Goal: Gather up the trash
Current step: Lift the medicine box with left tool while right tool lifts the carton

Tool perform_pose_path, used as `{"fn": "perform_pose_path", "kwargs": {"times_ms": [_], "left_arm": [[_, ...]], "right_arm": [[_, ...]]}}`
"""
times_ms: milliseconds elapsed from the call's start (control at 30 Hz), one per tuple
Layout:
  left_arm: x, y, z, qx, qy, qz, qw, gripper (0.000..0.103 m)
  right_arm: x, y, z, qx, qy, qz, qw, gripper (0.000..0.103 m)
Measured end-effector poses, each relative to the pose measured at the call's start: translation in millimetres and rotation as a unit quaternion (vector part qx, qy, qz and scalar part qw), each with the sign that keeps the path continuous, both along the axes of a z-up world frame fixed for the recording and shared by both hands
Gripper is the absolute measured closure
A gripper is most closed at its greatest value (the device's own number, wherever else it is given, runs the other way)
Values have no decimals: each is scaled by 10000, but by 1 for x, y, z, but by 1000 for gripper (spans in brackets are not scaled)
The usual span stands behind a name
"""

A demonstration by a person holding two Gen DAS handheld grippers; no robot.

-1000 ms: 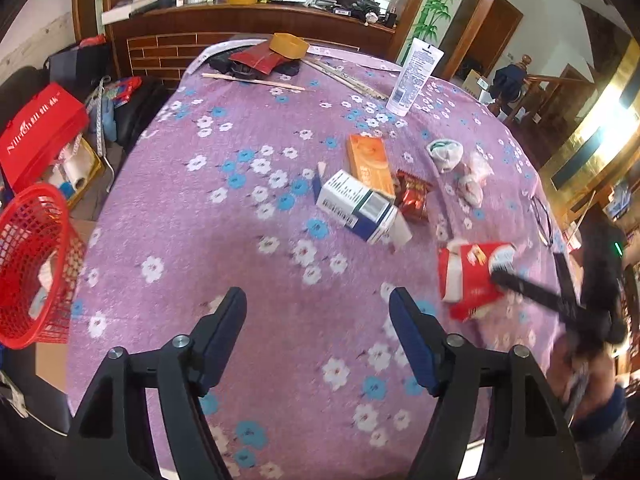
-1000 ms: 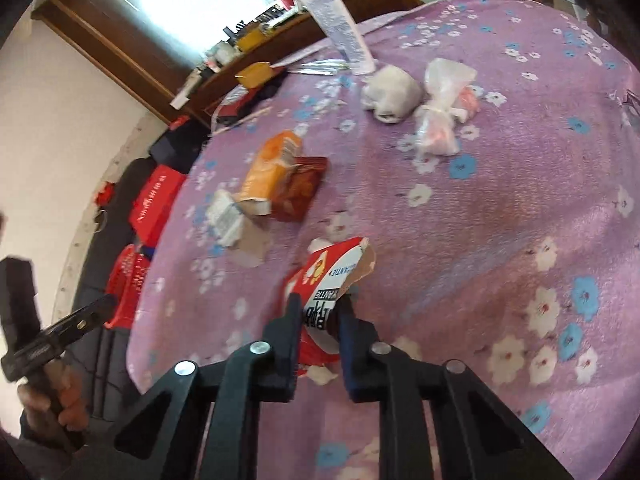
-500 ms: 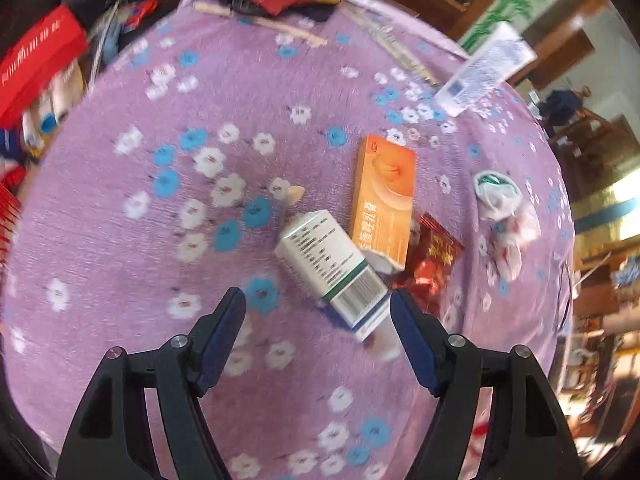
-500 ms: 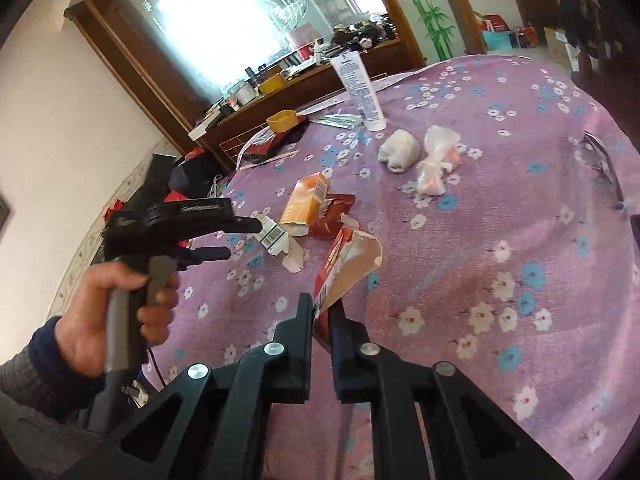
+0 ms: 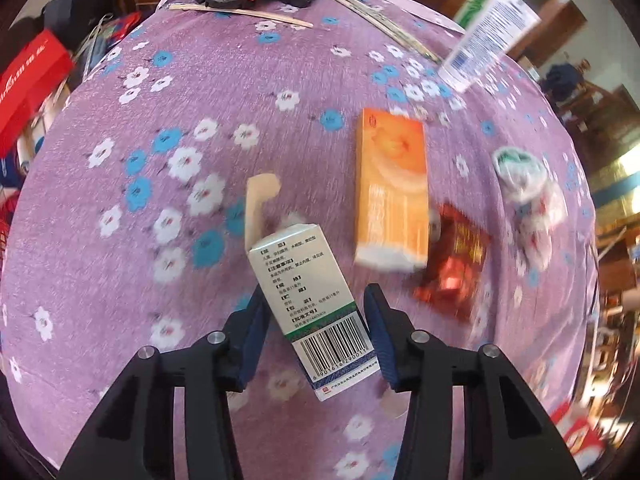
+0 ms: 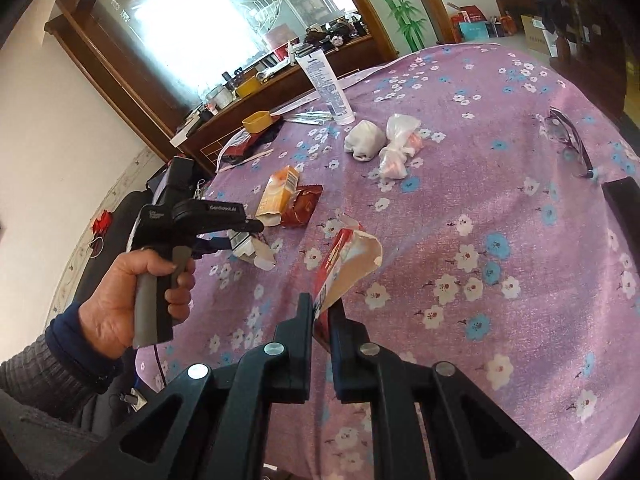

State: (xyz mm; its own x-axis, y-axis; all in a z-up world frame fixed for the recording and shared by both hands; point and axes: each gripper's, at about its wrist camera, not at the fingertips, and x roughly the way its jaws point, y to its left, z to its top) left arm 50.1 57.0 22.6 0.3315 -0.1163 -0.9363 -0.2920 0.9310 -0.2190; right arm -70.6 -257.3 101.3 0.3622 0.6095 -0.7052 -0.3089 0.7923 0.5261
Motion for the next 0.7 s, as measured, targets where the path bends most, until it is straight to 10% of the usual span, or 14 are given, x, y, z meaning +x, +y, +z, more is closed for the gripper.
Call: {"fn": "perform_pose_path", "kwargs": {"times_ms": [700], "left_arm": [[-124, -34, 56, 1298, -1515, -1398, 9699, 70]], "right_arm": [[-5, 73, -1, -193, -167, 554, 9981, 94]]}}
